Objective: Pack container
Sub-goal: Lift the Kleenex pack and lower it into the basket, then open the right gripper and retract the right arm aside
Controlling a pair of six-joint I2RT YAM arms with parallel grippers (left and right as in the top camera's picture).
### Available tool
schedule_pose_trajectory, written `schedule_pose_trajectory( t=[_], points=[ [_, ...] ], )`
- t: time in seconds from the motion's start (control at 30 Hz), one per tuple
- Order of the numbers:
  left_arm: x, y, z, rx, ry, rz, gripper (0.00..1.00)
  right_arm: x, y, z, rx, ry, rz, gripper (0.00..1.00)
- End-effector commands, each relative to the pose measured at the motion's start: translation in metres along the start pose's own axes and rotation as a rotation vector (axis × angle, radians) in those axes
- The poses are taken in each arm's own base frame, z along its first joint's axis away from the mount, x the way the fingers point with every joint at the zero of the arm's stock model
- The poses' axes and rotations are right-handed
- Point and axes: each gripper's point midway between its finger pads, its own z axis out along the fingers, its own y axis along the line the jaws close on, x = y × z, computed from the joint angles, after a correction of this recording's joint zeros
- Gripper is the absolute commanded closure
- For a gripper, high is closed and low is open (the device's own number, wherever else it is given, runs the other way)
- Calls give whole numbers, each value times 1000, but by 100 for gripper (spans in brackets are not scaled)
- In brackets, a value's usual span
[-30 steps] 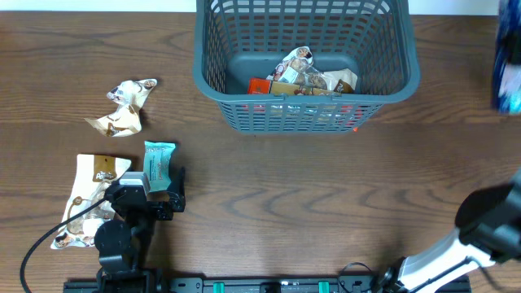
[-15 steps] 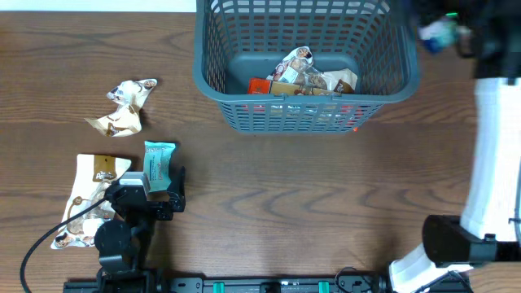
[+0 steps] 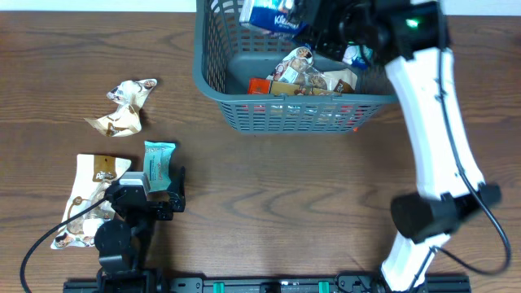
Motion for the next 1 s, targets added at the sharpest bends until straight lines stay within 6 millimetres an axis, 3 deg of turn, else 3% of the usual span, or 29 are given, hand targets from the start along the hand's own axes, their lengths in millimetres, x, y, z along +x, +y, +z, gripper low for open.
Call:
schedule_pose_trajectory(
  t=[0.0, 0.17, 0.3, 0.33, 0.4, 0.53, 0.67, 0.8, 0.87, 0.97],
  points=[
    [4, -1, 1, 8, 7, -15, 1, 23, 8, 38, -78, 60, -6, 94],
    [4, -1, 1, 8, 7, -15, 1, 53, 24, 77, -174, 127, 39, 95],
    [4, -1, 1, 8, 8, -15, 1, 70, 34, 94, -227, 171, 66, 90],
    [4, -1, 1, 8, 8, -16, 1, 74, 36, 97, -232, 185, 70, 84],
    [4, -1, 1, 8, 8, -15, 1, 86, 35, 102, -219, 238, 106, 59],
    [5, 0, 1, 8, 9, -15, 1, 97, 35, 105, -214, 285, 131, 46],
    [5, 0, 1, 8, 12, -16, 1, 97, 36, 104, -215, 286, 133, 27],
    [5, 0, 1, 8, 12, -16, 1, 94, 35, 104, -212, 276, 134, 18],
    [5, 0, 1, 7, 12, -16, 2, 79, 30, 100, -195, 225, 153, 18],
    [5, 0, 1, 7, 12, -16, 1, 41, 7, 78, -107, 104, 172, 13]
  ],
)
